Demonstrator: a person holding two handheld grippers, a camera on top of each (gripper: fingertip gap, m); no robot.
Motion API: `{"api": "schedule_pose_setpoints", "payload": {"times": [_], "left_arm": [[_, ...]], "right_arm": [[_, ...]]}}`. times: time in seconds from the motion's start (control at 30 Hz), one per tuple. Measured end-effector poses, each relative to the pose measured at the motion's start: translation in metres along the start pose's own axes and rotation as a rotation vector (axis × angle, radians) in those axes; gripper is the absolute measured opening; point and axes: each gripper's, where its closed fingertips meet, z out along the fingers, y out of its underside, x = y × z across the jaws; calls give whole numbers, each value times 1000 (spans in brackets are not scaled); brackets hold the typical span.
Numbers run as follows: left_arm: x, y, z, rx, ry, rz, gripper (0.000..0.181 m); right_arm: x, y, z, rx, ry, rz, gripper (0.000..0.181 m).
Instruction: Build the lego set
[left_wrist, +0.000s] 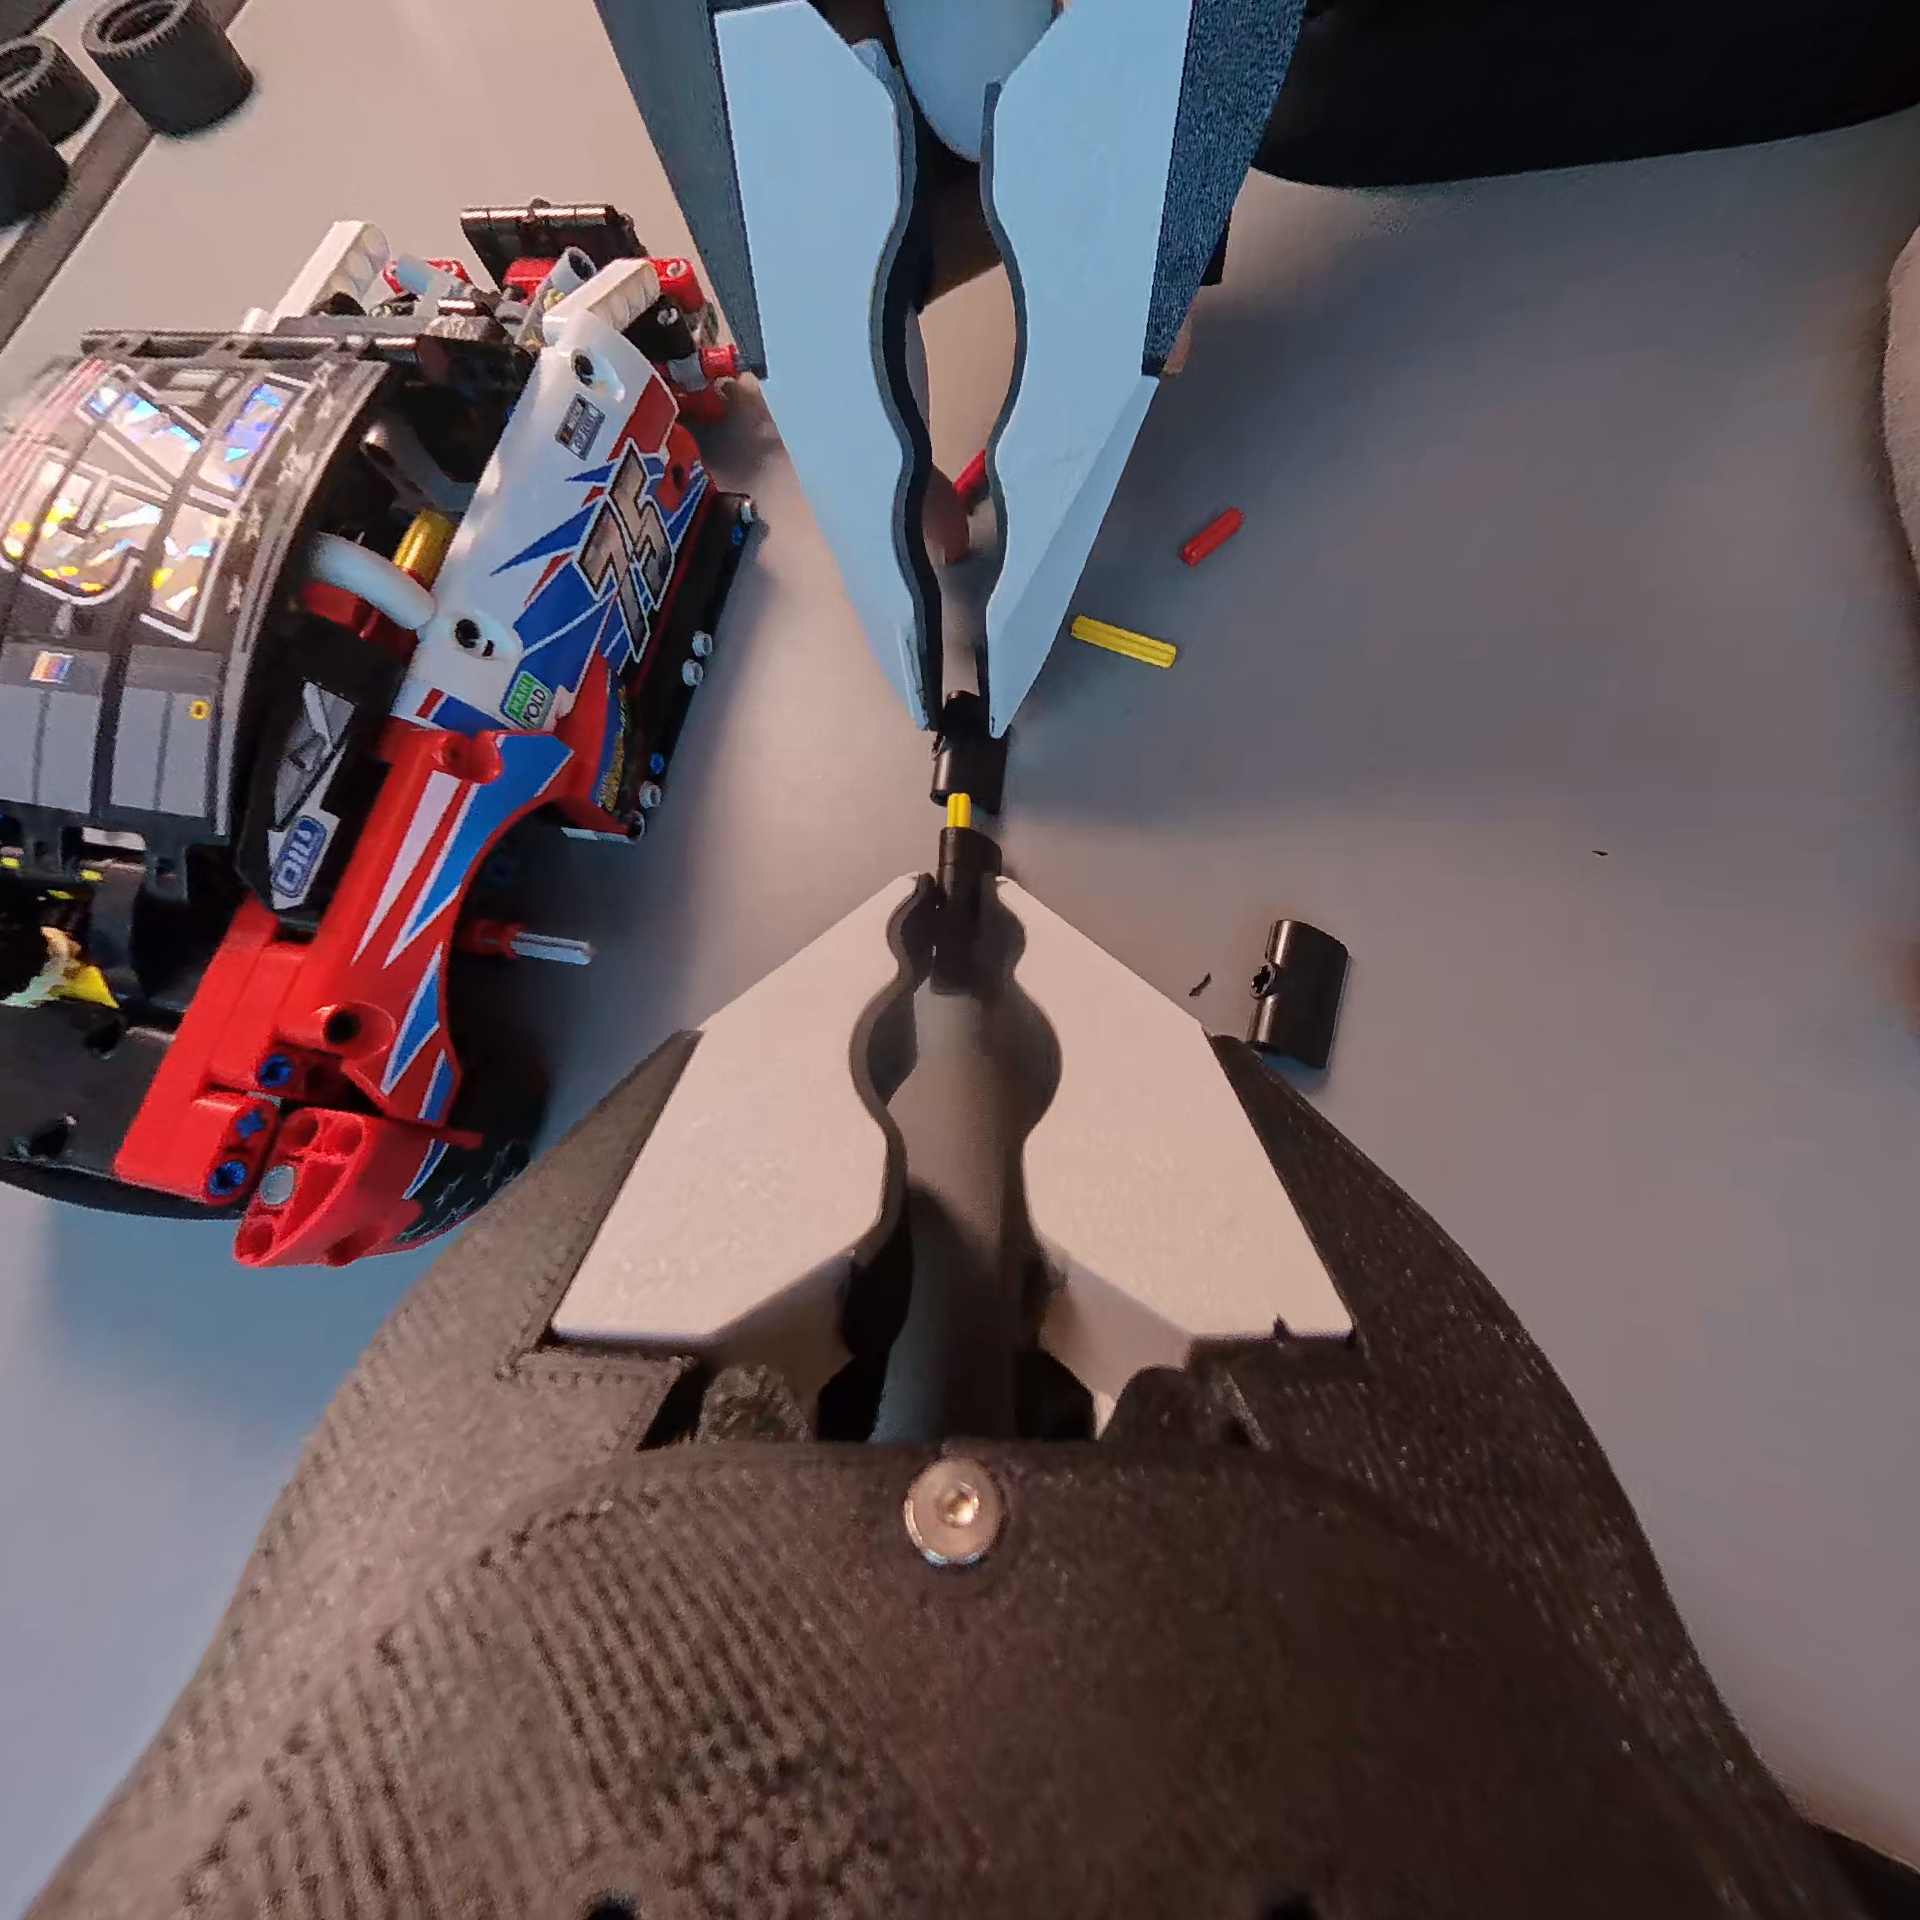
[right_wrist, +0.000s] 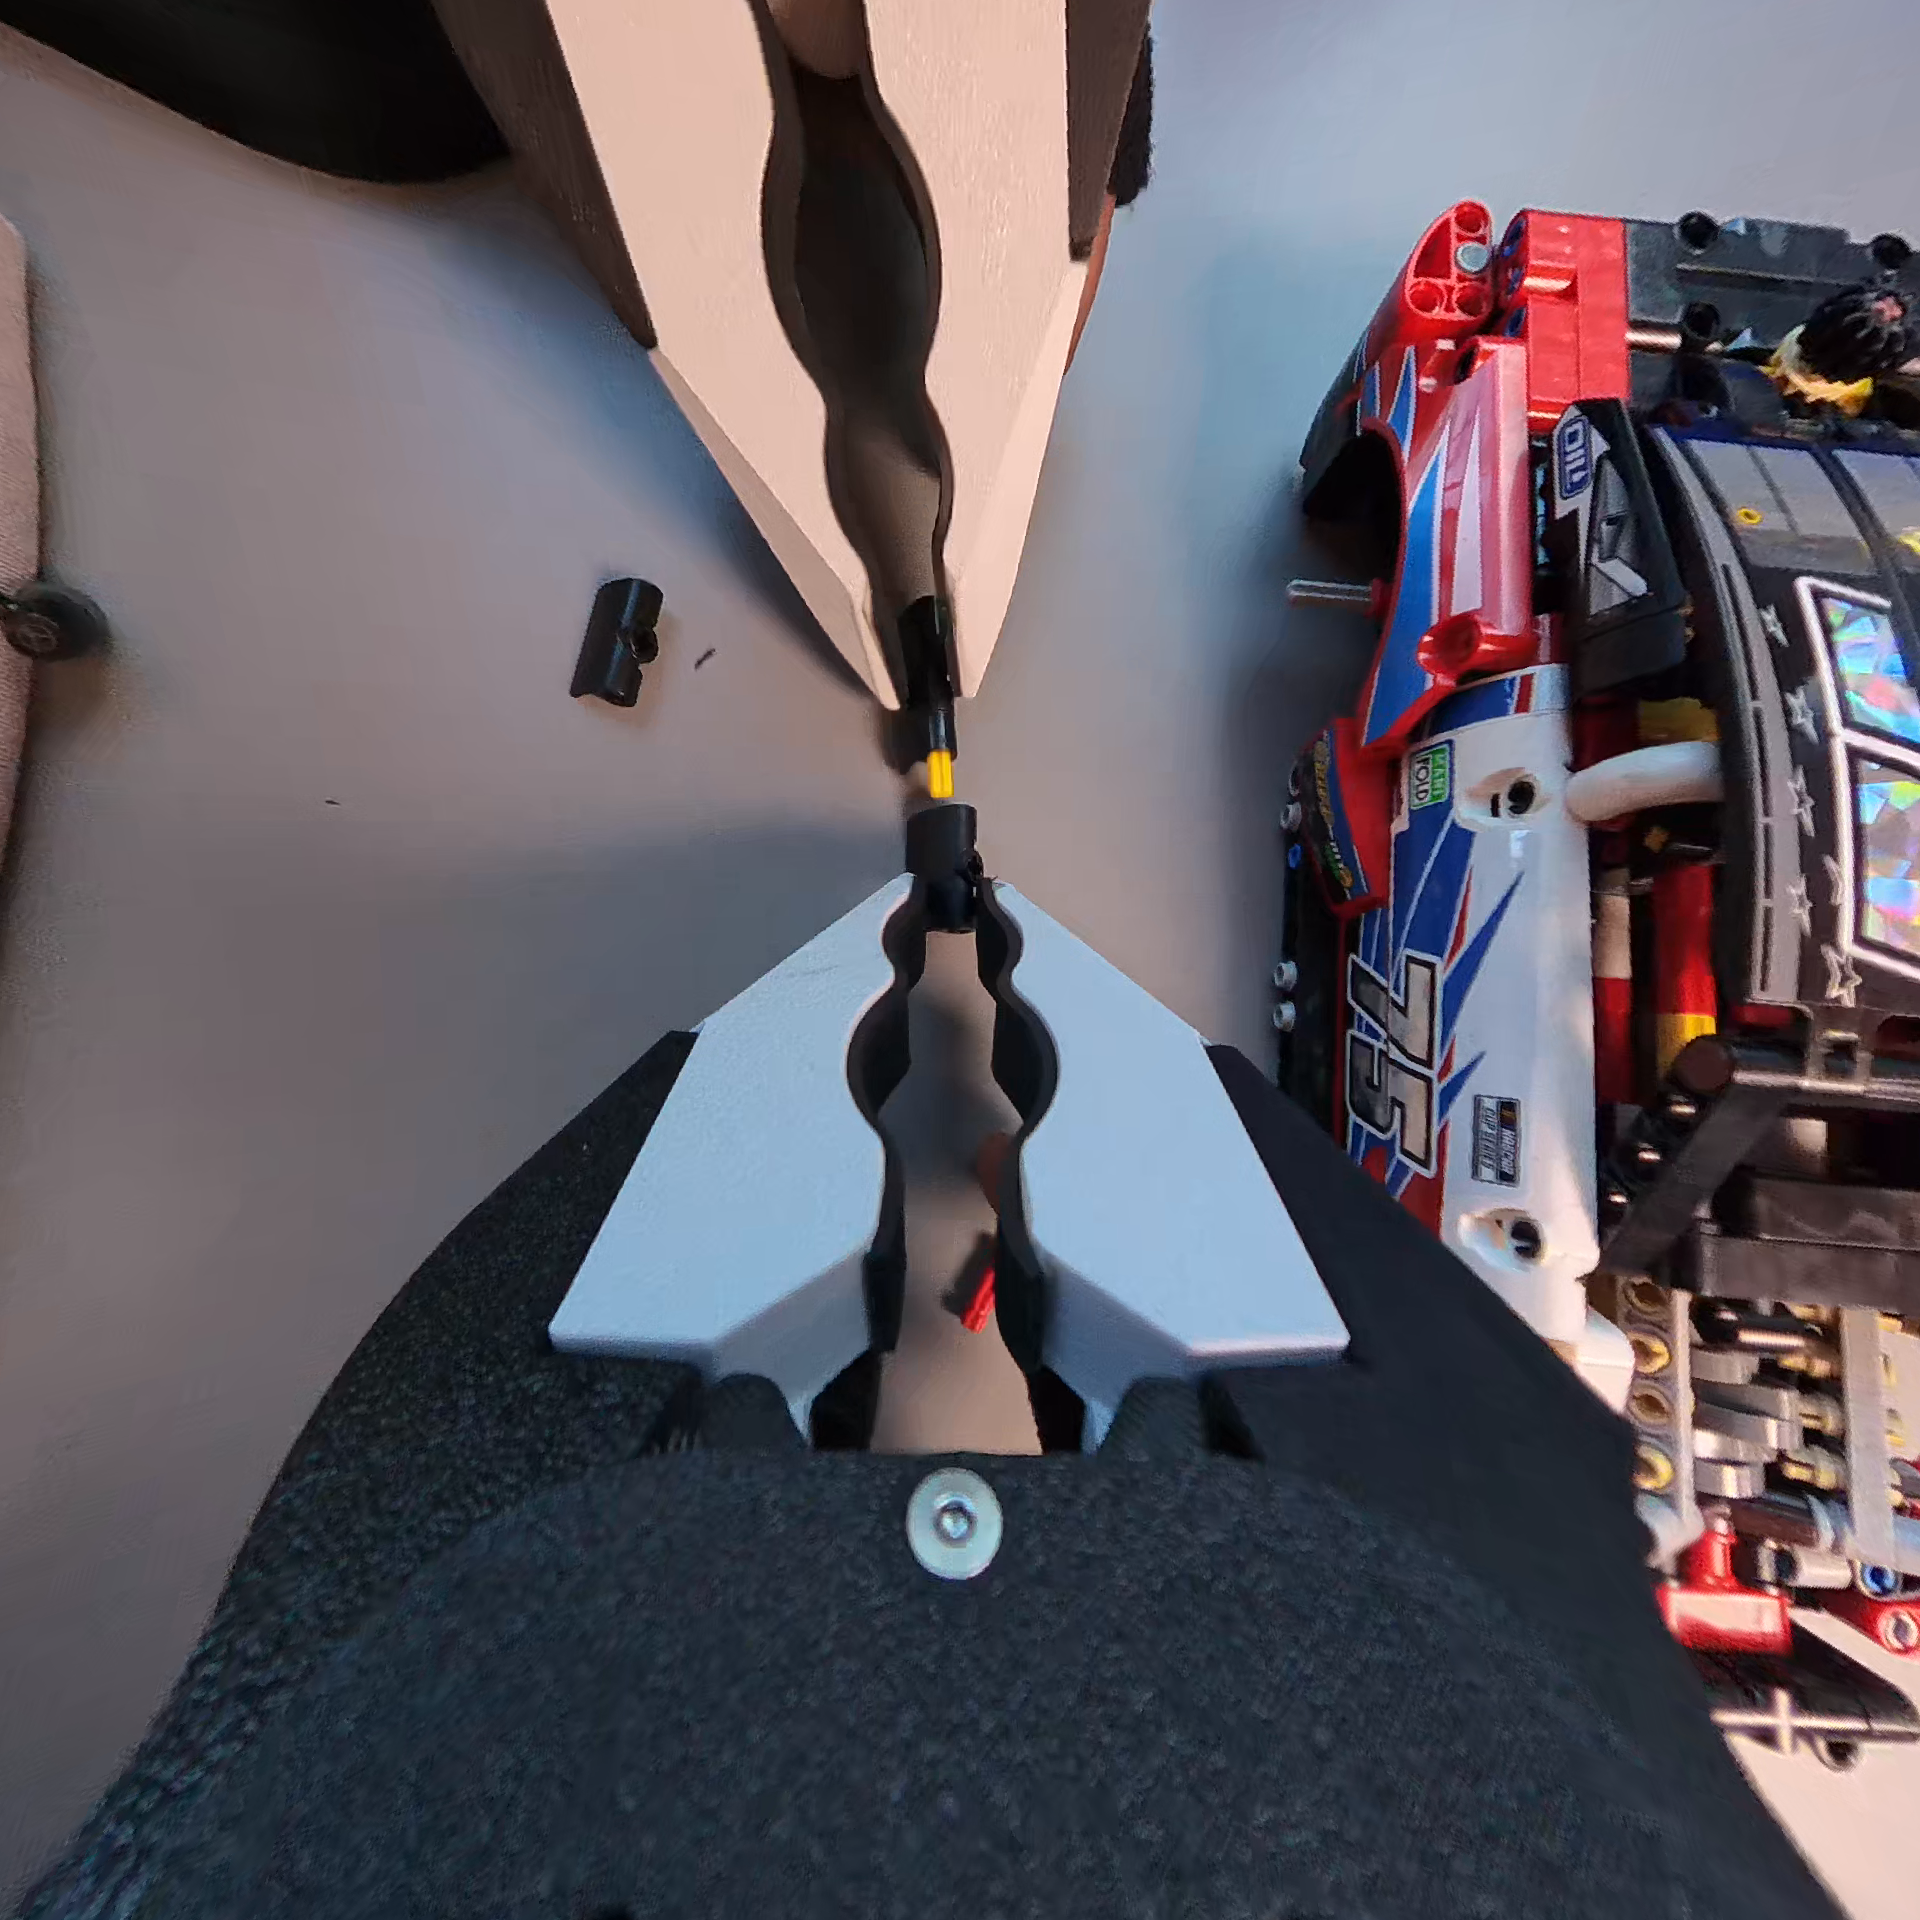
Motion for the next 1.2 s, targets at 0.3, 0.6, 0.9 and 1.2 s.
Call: {"api": "schedule_pose_setpoints", "payload": {"times": [0.3, 0.6, 0.9, 1.2], "left_arm": [[2, 0, 0, 10, 16, 2, 6], [2, 0, 0, 8, 16, 14, 6], [5, 1, 0, 6, 55, -22, 6], [7, 0, 0, 12, 72, -29, 5]], "right_arm": [[-5, -1, -2, 38, -6, -18, 5], [-6, -2, -1, 43, -5, -30, 5], [-8, -5, -1, 81, 1, -65, 5], [-11, -6, 0, 85, 1, -82, 4]]}}
